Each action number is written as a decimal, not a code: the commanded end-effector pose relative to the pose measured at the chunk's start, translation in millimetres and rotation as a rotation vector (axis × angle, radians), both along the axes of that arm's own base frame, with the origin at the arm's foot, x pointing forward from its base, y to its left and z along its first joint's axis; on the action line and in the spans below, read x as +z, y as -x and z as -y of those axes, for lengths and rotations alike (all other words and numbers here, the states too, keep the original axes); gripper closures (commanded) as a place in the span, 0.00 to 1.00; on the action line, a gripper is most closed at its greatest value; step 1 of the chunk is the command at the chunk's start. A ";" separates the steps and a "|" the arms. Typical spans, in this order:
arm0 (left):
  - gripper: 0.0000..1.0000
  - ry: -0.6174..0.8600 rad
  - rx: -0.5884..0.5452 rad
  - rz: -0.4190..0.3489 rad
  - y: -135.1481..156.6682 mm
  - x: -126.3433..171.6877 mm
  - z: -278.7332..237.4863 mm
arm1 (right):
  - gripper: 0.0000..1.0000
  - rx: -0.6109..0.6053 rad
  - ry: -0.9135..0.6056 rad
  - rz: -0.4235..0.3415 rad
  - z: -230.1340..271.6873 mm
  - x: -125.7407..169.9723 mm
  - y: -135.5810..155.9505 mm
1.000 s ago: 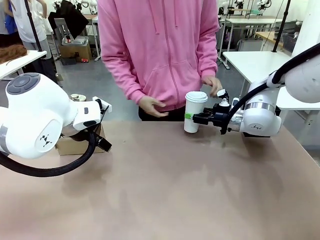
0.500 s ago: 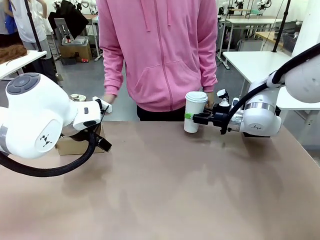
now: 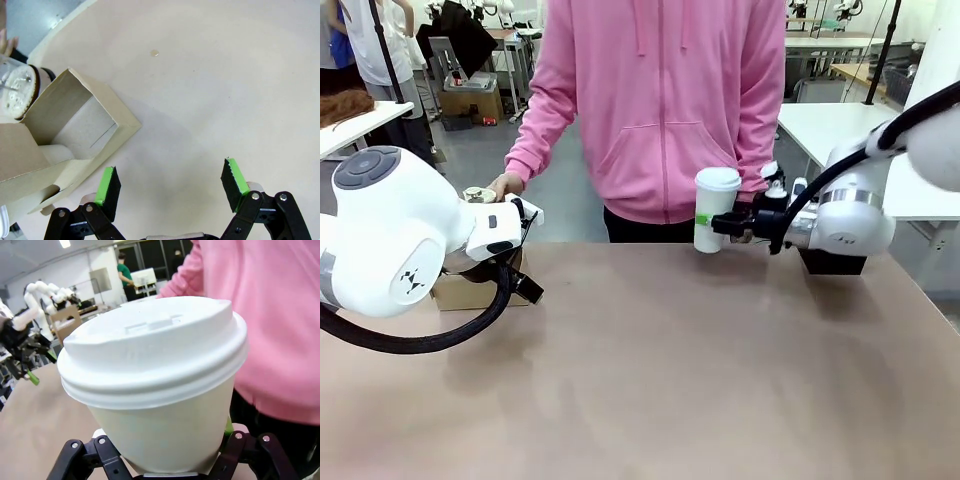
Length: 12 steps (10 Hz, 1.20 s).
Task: Pour a drink into a cup and package it in a carrier.
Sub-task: When a person places the Paper Cup Lid on the 600 ml Paper Cup , lift the 600 ml Paper Cup.
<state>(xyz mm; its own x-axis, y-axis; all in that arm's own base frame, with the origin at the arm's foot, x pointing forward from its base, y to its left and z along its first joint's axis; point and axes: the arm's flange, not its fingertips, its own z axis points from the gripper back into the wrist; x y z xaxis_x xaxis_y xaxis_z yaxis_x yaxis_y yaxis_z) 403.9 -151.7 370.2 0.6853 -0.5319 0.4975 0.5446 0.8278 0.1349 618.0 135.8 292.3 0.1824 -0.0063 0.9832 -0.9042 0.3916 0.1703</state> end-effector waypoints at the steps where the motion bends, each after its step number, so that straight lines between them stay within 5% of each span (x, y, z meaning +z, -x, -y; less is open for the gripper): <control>1: 0.00 0.002 -0.001 0.000 0.4 0.4 0.0 | 0.19 0.014 0.033 0.025 13.4 69.9 28.5; 6: 0.00 0.002 -0.001 0.000 0.4 0.4 0.0 | 0.19 0.008 -0.003 0.054 18.3 194.3 116.8; 12: 0.00 0.002 -0.001 0.000 0.4 0.4 0.0 | 0.19 0.016 0.017 0.066 9.6 204.3 141.6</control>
